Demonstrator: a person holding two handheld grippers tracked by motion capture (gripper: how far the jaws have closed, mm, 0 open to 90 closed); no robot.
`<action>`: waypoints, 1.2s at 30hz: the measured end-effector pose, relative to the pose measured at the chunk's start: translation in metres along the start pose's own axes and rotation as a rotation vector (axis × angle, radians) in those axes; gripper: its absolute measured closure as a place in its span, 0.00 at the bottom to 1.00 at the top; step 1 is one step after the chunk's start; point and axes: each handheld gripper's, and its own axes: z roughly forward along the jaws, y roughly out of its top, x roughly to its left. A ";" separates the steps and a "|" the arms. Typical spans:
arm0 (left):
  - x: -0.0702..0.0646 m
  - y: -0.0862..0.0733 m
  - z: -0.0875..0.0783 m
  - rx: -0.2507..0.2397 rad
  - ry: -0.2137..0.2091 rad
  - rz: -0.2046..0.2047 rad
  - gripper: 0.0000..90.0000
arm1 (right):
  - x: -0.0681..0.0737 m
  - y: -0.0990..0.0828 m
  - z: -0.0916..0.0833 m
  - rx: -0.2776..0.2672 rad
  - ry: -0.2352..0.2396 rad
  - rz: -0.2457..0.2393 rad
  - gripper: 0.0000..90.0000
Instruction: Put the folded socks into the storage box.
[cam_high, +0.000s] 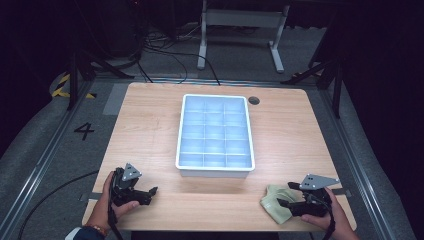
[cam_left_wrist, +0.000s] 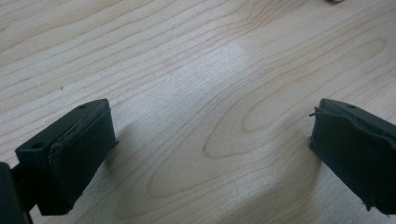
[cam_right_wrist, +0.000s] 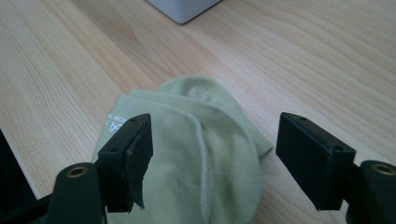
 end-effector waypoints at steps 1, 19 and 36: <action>0.000 0.000 0.000 0.000 0.000 0.001 0.00 | 0.000 0.000 0.002 0.002 0.001 -0.001 0.31; 0.000 0.000 0.000 0.000 -0.001 0.001 0.00 | -0.005 -0.002 0.028 0.034 0.031 -0.013 0.19; 0.000 0.000 0.000 0.002 -0.003 0.001 0.00 | 0.002 0.003 0.027 0.023 0.177 -0.100 0.79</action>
